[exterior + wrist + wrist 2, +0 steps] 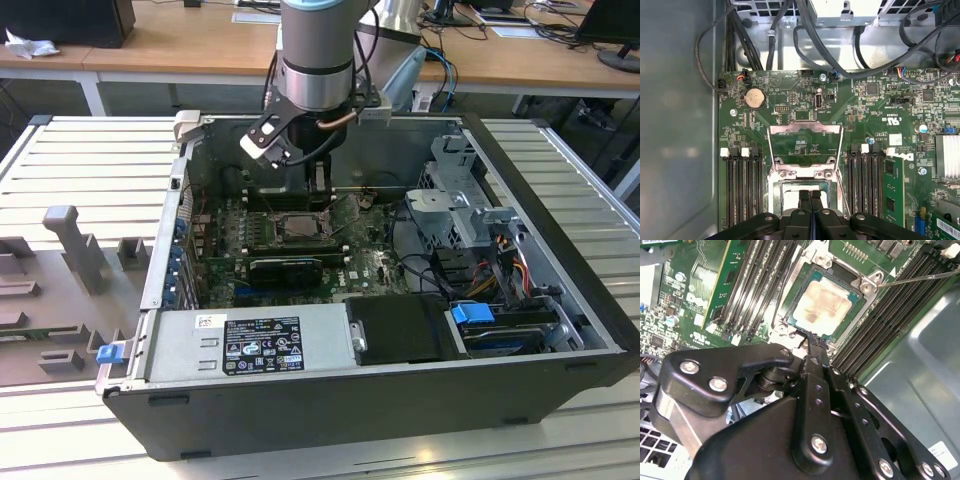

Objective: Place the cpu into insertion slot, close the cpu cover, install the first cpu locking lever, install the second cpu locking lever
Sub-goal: 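Close the cpu cover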

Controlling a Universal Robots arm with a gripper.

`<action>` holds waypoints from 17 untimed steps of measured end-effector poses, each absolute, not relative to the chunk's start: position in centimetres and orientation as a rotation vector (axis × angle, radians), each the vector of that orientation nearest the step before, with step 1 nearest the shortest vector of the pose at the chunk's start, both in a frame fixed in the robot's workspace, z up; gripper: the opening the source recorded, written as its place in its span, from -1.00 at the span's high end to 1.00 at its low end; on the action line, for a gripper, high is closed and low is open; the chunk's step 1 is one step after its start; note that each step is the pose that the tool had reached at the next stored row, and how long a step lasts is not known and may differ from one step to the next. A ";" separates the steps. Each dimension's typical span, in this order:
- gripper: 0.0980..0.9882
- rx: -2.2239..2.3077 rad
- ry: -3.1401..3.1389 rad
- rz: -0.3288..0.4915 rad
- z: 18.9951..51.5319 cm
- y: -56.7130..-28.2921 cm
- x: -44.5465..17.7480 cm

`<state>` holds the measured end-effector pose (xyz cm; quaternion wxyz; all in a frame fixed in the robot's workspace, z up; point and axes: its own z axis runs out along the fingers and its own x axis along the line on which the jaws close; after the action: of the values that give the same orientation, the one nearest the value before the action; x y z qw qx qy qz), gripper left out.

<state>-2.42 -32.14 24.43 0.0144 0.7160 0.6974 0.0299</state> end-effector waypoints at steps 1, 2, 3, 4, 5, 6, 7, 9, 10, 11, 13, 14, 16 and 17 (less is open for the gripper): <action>0.98 2.229 2.171 0.093 24.6 -32.1 -2.4; 0.98 2.229 2.171 0.093 24.8 -32.1 -2.4; 0.98 2.229 2.171 0.093 24.9 -32.1 -2.4; 0.98 2.229 2.171 0.093 25.0 -32.1 -2.4; 0.98 2.229 2.171 0.093 25.1 -32.1 -2.4; 0.98 2.229 2.171 0.093 25.2 -32.1 -2.4; 0.98 2.229 2.171 0.093 25.3 -32.1 -2.4; 0.98 2.229 2.171 0.093 25.4 -32.1 -2.4; 0.98 2.229 2.171 0.093 25.4 -32.1 -2.3; 0.98 2.229 2.171 0.093 25.4 -32.1 -2.1; 0.98 2.229 2.171 0.093 25.4 -32.1 -1.8; 0.98 2.229 2.171 0.093 25.5 -32.1 -1.8; 0.98 2.229 2.171 0.093 25.8 -32.1 -1.8; 0.98 2.229 2.171 0.094 25.8 -32.1 -1.7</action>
<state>-1.72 -32.13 25.76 0.0143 0.7159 0.6974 0.0301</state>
